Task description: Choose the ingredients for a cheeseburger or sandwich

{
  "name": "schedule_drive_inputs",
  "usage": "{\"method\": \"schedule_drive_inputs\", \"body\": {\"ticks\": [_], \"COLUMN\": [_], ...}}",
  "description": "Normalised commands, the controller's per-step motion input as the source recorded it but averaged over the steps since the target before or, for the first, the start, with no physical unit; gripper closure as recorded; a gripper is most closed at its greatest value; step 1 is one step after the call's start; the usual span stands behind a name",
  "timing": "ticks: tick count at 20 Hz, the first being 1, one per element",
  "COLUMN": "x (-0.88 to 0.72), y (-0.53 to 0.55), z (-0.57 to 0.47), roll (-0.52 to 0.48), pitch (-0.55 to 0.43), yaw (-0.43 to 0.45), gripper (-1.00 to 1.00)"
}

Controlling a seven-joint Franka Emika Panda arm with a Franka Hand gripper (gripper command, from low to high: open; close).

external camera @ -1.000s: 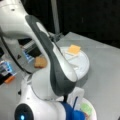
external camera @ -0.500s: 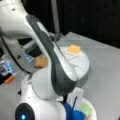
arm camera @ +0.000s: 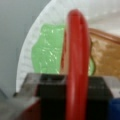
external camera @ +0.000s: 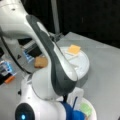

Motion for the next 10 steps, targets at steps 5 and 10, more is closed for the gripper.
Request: {"method": "schedule_drive_inputs", "body": {"ticks": [5, 10], "x": [-0.04, -0.09], "y": [0.12, 0.15], "z": [0.01, -0.01], "roll": [-0.100, -0.127], "pitch": [-0.010, -0.050], "yaw": [0.016, -0.006], "gripper": [-1.00, -1.00]}}
